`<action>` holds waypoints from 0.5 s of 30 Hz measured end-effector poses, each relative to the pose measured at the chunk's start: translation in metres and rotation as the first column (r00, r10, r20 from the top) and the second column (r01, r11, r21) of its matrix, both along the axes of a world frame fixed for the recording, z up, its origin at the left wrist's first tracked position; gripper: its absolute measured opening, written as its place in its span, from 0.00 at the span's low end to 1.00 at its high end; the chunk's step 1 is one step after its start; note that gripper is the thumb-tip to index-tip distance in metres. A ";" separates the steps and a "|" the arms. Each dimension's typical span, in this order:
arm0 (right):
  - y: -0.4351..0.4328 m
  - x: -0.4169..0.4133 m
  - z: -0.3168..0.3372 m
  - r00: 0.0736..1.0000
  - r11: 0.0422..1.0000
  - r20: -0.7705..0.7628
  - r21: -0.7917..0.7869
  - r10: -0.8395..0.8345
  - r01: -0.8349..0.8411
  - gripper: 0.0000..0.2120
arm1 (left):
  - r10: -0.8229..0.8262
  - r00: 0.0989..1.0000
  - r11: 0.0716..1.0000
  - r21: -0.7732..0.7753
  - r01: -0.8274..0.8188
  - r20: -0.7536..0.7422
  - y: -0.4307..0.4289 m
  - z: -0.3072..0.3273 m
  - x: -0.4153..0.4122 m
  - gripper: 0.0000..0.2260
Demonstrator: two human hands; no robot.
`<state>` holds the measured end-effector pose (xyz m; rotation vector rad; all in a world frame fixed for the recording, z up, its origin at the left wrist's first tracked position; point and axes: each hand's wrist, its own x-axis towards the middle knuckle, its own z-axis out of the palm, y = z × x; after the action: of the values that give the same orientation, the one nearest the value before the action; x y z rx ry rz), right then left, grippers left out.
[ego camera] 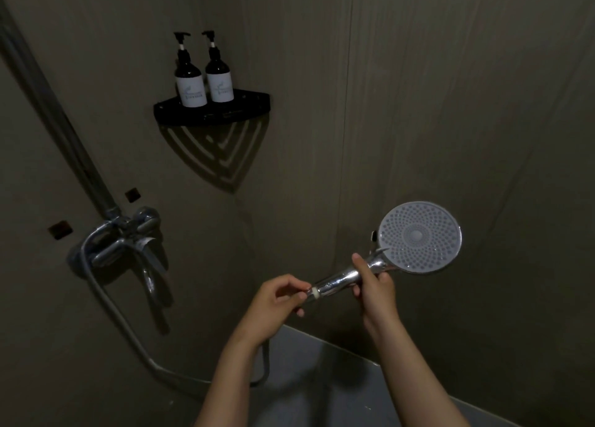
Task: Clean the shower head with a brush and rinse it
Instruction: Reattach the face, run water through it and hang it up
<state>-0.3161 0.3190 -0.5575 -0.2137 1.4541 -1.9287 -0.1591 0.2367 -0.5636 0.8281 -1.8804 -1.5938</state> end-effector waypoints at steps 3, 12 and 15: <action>0.000 0.000 -0.002 1.000 1.000 0.011 0.007 0.008 -0.008 0.09 | 0.009 1.000 1.000 -0.030 -0.009 0.019 0.000 -0.001 0.000 0.11; 0.005 -0.001 -0.004 1.000 0.998 0.007 0.062 0.027 -0.027 0.08 | -0.047 0.941 0.990 -0.106 0.087 0.335 0.003 -0.008 -0.005 0.01; 0.006 0.000 -0.004 0.999 0.998 0.014 0.053 0.029 -0.030 0.08 | -0.073 0.926 0.972 -0.183 0.149 0.369 0.005 -0.009 -0.002 0.08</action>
<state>-0.3158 0.3253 -0.5619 -0.1973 1.4833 -1.8622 -0.1615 0.2421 -0.5722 0.9868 -2.3457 -1.3431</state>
